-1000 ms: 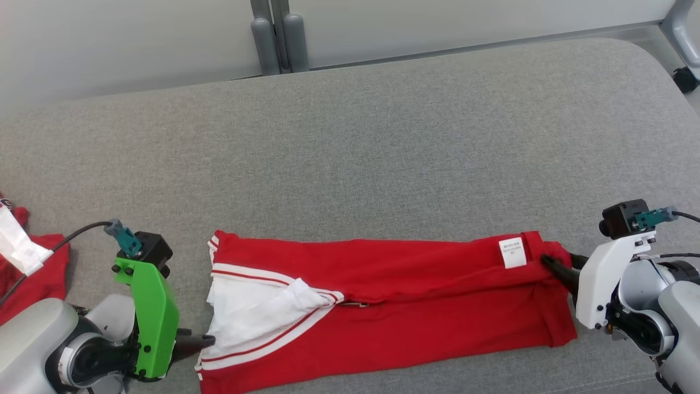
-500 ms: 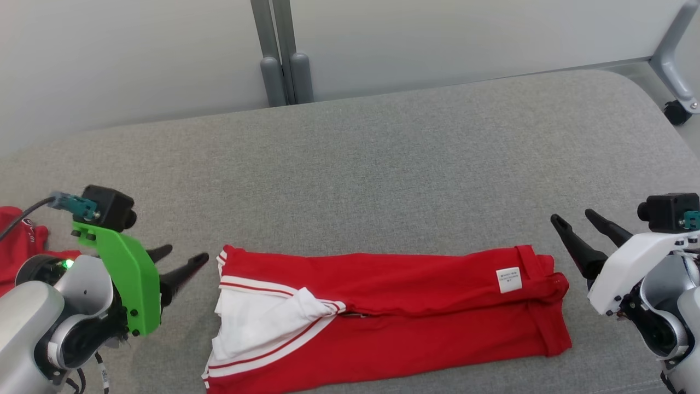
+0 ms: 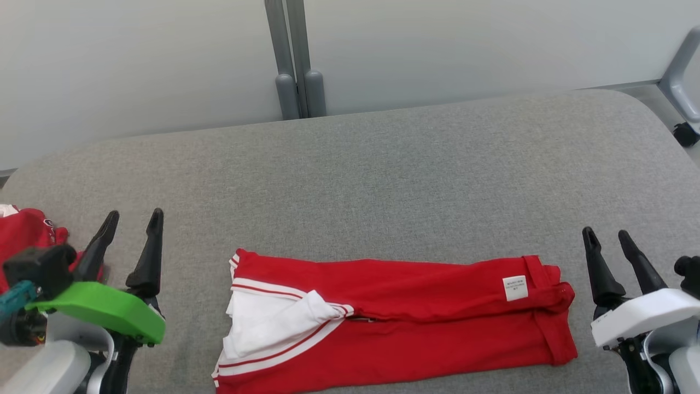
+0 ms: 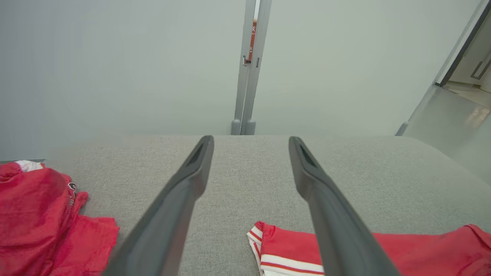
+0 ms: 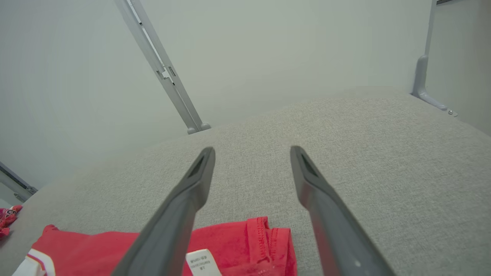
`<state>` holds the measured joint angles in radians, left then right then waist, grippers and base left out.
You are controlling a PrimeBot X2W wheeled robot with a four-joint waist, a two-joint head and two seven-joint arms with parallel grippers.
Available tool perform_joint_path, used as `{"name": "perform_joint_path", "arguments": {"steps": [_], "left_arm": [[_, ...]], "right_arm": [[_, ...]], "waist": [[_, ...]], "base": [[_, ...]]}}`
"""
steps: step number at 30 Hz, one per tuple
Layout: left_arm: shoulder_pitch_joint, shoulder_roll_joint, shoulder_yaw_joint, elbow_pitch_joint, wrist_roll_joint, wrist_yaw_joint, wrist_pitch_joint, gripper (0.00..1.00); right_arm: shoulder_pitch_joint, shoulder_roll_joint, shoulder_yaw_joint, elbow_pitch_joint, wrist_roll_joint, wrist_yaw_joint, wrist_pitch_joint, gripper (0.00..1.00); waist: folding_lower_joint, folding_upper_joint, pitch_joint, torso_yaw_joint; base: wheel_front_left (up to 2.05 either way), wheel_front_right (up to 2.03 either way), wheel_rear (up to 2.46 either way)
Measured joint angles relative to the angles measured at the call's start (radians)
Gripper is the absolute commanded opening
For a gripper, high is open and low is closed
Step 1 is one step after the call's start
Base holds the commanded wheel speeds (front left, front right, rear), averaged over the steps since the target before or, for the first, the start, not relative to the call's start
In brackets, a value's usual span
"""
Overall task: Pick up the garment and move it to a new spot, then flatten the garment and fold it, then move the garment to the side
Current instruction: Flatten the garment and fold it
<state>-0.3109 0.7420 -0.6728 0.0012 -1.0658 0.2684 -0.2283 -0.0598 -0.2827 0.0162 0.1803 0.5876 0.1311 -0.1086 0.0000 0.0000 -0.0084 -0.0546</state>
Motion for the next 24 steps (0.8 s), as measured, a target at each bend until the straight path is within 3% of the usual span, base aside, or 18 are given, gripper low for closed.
{"name": "perform_joint_path", "arguments": {"steps": [4,9,15,19,24], "left_arm": [[0.095,-0.067,0.085,0.004,0.048,0.02,-0.03,1.0],[0.214,-0.176,0.224,-0.014,0.225,0.01,-0.034,1.0],[0.302,-0.284,0.317,-0.003,0.342,-0.051,-0.034,1.0],[0.308,-0.321,0.343,0.011,0.384,-0.098,-0.034,1.0],[0.306,-0.348,0.347,0.038,0.411,-0.137,-0.034,1.0]], "right_arm": [[0.036,0.022,-0.024,0.002,-0.016,0.0,-0.021,1.0],[0.047,0.025,-0.02,0.008,-0.035,0.0,-0.016,1.0],[0.051,0.025,-0.028,0.033,-0.044,0.0,0.001,1.0],[0.049,0.025,-0.026,0.048,-0.044,0.0,0.026,1.0],[0.025,0.02,0.003,0.116,-0.04,0.0,0.159,1.0]], "waist": [[0.0,0.0,-0.002,0.007],[0.0,0.0,0.0,0.006],[0.0,0.0,0.006,0.01],[0.0,0.0,0.012,0.015],[0.0,0.0001,0.021,0.014]], "base": [[0.0,0.0,0.0],[0.0,0.0,0.0],[0.0,0.0,0.0],[0.0,0.0,0.0],[0.0,0.0,0.0]]}}
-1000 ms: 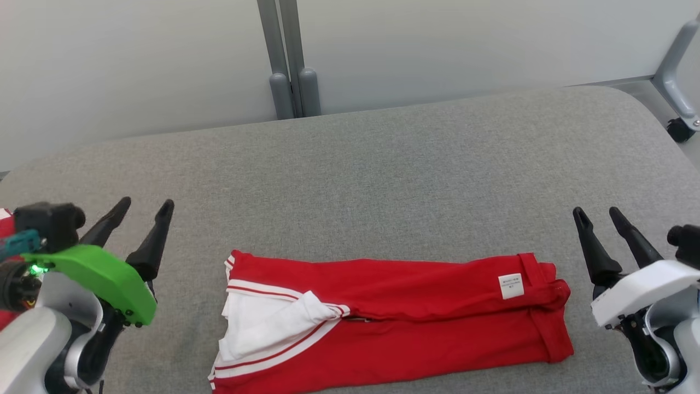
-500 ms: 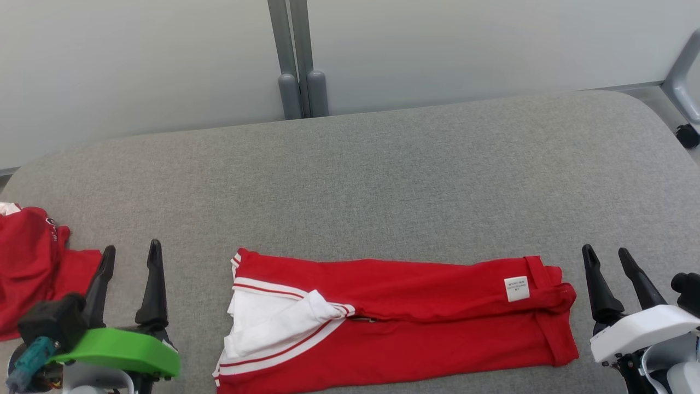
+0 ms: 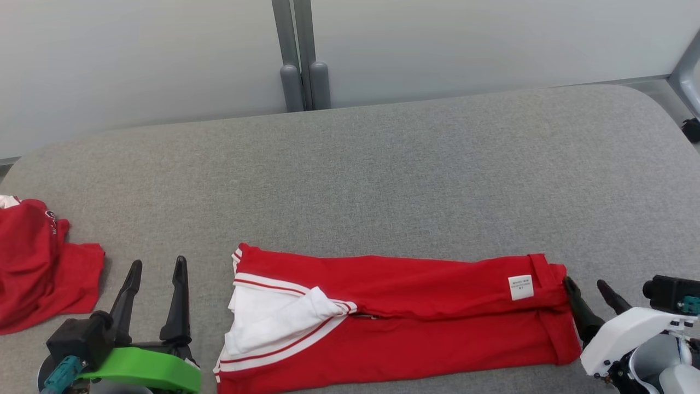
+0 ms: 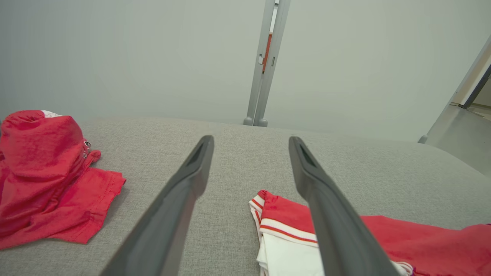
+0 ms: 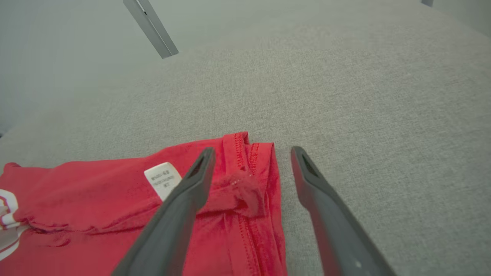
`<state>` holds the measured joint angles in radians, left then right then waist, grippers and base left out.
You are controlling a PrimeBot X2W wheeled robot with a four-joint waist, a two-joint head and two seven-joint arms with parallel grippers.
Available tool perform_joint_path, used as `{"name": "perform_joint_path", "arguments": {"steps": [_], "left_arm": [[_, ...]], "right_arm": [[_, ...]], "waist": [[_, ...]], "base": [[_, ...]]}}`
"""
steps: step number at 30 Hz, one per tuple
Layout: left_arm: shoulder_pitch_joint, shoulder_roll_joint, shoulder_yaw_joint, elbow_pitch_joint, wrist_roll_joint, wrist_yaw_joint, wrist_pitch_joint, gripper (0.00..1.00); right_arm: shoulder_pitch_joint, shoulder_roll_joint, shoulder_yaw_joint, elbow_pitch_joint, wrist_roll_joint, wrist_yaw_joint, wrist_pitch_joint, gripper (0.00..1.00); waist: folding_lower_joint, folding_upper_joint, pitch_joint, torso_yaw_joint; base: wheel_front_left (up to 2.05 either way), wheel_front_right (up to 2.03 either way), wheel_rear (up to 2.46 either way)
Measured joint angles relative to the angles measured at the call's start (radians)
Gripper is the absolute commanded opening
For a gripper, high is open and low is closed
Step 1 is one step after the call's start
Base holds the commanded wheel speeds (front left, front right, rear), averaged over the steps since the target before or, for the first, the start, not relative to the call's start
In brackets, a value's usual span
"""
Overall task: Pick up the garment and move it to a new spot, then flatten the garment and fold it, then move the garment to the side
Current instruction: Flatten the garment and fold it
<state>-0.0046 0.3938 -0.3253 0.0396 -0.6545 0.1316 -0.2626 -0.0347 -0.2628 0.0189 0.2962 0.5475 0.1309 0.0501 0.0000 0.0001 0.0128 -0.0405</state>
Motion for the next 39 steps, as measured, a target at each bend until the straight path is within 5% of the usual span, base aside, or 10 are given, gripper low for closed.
{"name": "perform_joint_path", "arguments": {"steps": [13,21,22,24,33,39], "left_arm": [[-0.055,-0.017,-0.024,0.07,0.032,-0.042,0.002,1.0],[-0.074,-0.021,-0.036,0.096,0.035,-0.051,0.002,1.0],[-0.075,-0.021,-0.036,0.097,0.035,-0.051,0.002,1.0],[-0.077,-0.021,-0.037,0.099,0.035,-0.052,0.002,1.0],[-0.077,-0.021,-0.032,0.102,0.034,-0.048,0.002,1.0],[-0.076,-0.034,-0.042,0.102,0.033,-0.044,0.002,1.0]], "right_arm": [[-0.14,0.069,-0.04,0.198,0.038,0.0,0.33,1.0],[-0.176,0.098,-0.077,0.252,0.028,0.0,0.387,1.0],[-0.177,0.1,-0.074,0.249,0.028,0.0,0.381,0.56],[-0.177,0.102,-0.071,0.246,0.029,0.0,0.36,0.0],[-0.199,0.063,-0.033,0.175,0.074,0.001,0.309,0.0],[-0.214,-0.044,-0.106,0.167,0.057,0.001,0.31,0.0]], "waist": [[0.0,0.0,0.039,0.022],[0.0,0.0,0.052,0.048],[0.0,-0.0001,0.053,0.051],[0.0,0.0,0.054,0.055],[0.0,-0.0001,0.051,0.041],[0.0,0.0,0.042,0.026]], "base": [[0.0,0.0,0.0],[0.0,0.0,0.0],[0.0,0.0,0.0],[0.0,0.0,0.0],[0.0,0.0,0.0],[0.0,0.0,0.0]]}}
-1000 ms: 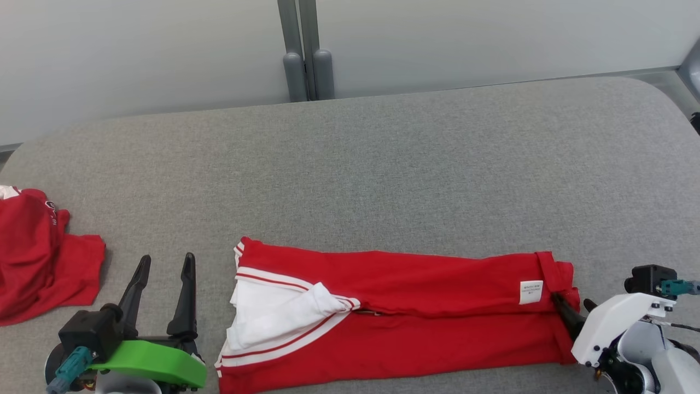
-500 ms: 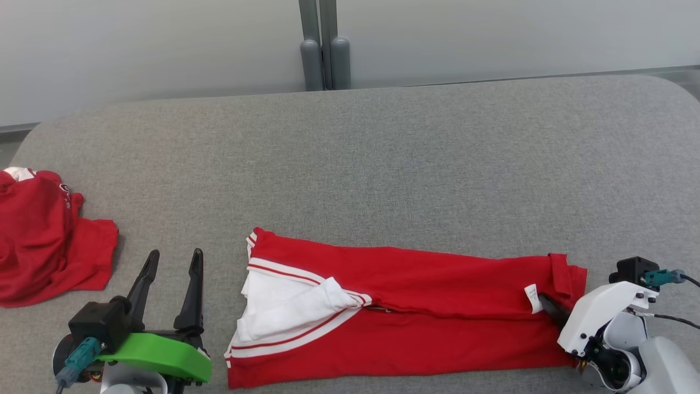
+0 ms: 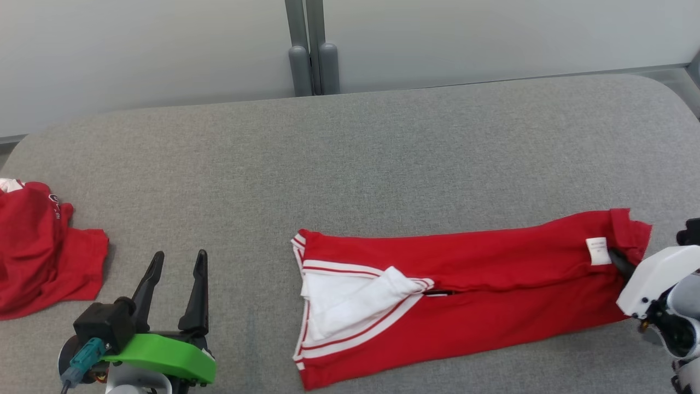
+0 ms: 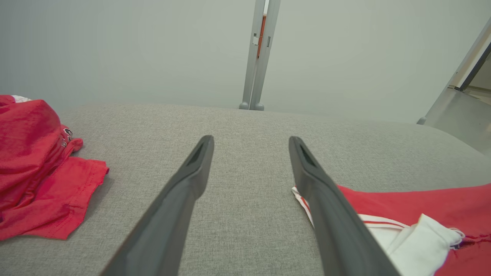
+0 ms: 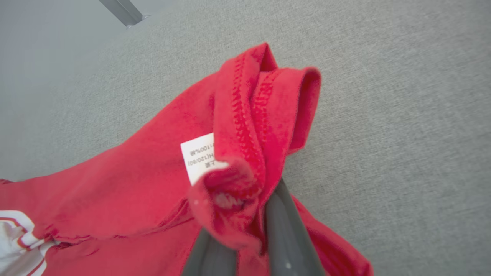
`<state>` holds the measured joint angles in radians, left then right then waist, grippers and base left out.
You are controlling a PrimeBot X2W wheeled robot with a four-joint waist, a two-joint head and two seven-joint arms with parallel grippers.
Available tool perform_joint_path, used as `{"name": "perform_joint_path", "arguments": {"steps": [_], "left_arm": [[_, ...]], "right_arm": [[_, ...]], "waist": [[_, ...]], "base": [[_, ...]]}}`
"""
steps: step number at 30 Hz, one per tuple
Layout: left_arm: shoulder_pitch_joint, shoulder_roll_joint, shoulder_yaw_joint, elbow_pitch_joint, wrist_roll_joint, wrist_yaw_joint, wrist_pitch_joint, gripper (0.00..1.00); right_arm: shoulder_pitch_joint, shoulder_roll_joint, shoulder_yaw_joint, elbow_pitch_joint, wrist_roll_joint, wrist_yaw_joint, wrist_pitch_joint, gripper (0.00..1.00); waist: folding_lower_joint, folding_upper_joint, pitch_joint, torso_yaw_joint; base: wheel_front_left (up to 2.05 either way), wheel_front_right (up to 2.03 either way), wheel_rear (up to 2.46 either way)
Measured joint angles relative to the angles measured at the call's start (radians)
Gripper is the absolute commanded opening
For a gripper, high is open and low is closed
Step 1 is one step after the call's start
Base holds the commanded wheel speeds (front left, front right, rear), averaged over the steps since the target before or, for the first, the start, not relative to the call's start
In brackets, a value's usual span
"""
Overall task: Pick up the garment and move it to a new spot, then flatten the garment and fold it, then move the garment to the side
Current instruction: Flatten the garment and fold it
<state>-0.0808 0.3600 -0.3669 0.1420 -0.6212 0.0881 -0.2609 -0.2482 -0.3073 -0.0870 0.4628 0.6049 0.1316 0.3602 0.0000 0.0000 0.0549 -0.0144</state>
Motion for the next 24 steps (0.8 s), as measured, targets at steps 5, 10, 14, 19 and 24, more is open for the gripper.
{"name": "perform_joint_path", "arguments": {"steps": [5,10,14,19,24], "left_arm": [[0.002,-0.002,-0.005,0.011,-0.003,0.0,0.0,1.0],[0.007,-0.003,-0.008,0.021,-0.007,0.0,0.0,1.0],[0.012,-0.003,-0.011,0.025,-0.009,0.001,0.004,1.0],[0.012,-0.004,-0.025,0.027,-0.01,-0.001,0.012,1.0],[0.002,-0.007,-0.034,0.027,-0.009,-0.001,0.017,1.0]], "right_arm": [[-0.005,-0.04,-0.041,-0.056,-0.035,-0.001,0.035,0.0],[0.004,0.011,0.004,-0.208,0.047,-0.001,0.126,0.0],[0.036,0.077,0.049,-0.346,0.122,-0.001,0.188,0.0],[0.063,0.162,0.099,-0.43,0.149,-0.001,0.221,0.0],[0.057,0.229,0.17,-0.409,0.152,-0.001,0.218,0.0]], "waist": [[0.0,0.0,-0.012,-0.003],[0.0,0.0,-0.029,-0.004],[0.0,0.0,-0.043,0.0],[0.0,0.0,-0.05,0.024],[0.0,0.0,-0.04,0.071]], "base": [[0.0,0.0,0.0],[0.0,0.0,0.0],[0.0,0.0,0.0],[0.0,0.0,0.0],[0.0,0.0,0.0]]}}
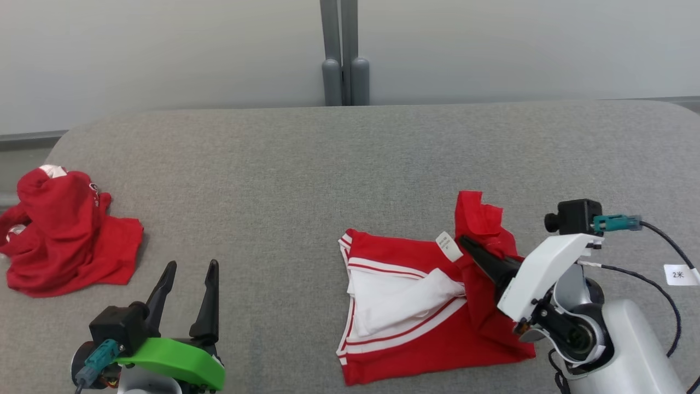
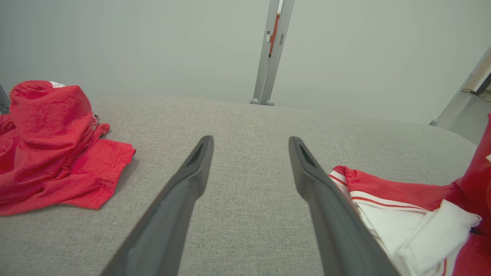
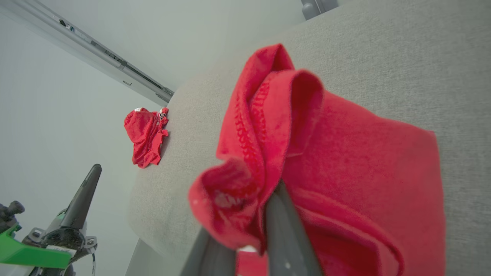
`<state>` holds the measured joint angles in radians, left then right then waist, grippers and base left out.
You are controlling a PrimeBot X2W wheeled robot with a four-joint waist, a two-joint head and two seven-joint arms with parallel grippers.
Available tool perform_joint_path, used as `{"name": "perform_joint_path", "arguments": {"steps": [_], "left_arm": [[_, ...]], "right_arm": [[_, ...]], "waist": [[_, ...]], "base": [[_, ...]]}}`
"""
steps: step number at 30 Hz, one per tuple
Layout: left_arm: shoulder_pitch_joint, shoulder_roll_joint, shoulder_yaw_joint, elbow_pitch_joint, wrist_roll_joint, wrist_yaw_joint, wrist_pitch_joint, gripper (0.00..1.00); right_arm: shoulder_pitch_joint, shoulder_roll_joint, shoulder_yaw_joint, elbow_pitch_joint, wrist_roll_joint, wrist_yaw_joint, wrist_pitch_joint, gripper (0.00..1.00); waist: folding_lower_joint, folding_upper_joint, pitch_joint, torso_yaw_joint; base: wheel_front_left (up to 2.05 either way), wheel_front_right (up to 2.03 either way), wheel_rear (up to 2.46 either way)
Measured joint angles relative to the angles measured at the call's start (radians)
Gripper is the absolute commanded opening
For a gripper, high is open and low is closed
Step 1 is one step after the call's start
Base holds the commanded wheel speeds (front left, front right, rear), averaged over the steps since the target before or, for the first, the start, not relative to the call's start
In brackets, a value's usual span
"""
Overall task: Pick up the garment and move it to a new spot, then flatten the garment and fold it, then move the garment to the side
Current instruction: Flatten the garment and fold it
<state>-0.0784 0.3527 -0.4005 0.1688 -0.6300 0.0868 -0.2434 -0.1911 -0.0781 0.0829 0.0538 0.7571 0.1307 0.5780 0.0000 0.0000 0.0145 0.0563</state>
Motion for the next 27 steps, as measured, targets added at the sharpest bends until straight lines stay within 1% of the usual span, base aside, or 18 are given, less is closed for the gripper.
{"name": "perform_joint_path", "arguments": {"steps": [6,11,15,20,21,22,23,24,27], "left_arm": [[-0.015,-0.014,-0.011,0.012,0.0,-0.007,0.0,1.0],[-0.027,-0.016,-0.016,0.024,0.005,-0.014,-0.004,1.0],[-0.033,-0.017,-0.016,0.03,0.006,-0.016,-0.004,1.0],[-0.04,-0.018,-0.015,0.034,0.006,-0.016,-0.005,1.0],[-0.041,-0.018,-0.015,0.036,0.006,-0.016,-0.005,1.0],[-0.042,-0.018,-0.015,0.037,0.006,-0.016,-0.006,1.0],[-0.044,-0.018,-0.016,0.039,0.006,-0.016,-0.006,1.0],[-0.045,-0.018,-0.016,0.041,0.006,-0.016,-0.006,1.0],[-0.045,-0.018,-0.015,0.043,0.006,-0.016,-0.006,1.0]], "right_arm": [[-0.04,0.025,0.061,0.111,0.001,0.0,-0.058,0.0],[-0.071,0.027,0.112,0.202,0.051,0.0,-0.125,0.0],[-0.096,0.028,0.17,0.267,0.089,0.0,-0.167,0.0],[-0.136,0.028,0.227,0.357,0.109,0.0,-0.216,0.0],[-0.143,0.028,0.238,0.375,0.114,0.0,-0.223,0.05],[-0.148,0.028,0.248,0.389,0.12,0.0,-0.229,0.35],[-0.154,0.028,0.26,0.404,0.122,0.0,-0.237,0.72],[-0.162,0.028,0.272,0.415,0.123,0.0,-0.244,1.0],[-0.173,0.029,0.297,0.425,0.131,0.0,-0.274,1.0]], "waist": [[0.0,0.0,0.019,0.067],[0.0,0.0,0.036,0.118],[0.0,0.0,0.05,0.141],[0.0,0.0,0.063,0.145],[0.0,0.0,0.063,0.143],[0.0,0.0,0.062,0.141],[0.0,0.0,0.061,0.139],[0.0,0.0,0.059,0.136],[0.0,0.0,0.049,0.128]], "base": [[0.0,0.0,0.0],[0.0,0.0,0.0],[0.0,0.0,0.0],[0.0,0.0,0.0],[0.0,0.0,0.0],[0.0,0.0,0.0],[0.0,0.0,0.0],[0.0,0.0,0.0],[0.0,0.0,0.0]]}}
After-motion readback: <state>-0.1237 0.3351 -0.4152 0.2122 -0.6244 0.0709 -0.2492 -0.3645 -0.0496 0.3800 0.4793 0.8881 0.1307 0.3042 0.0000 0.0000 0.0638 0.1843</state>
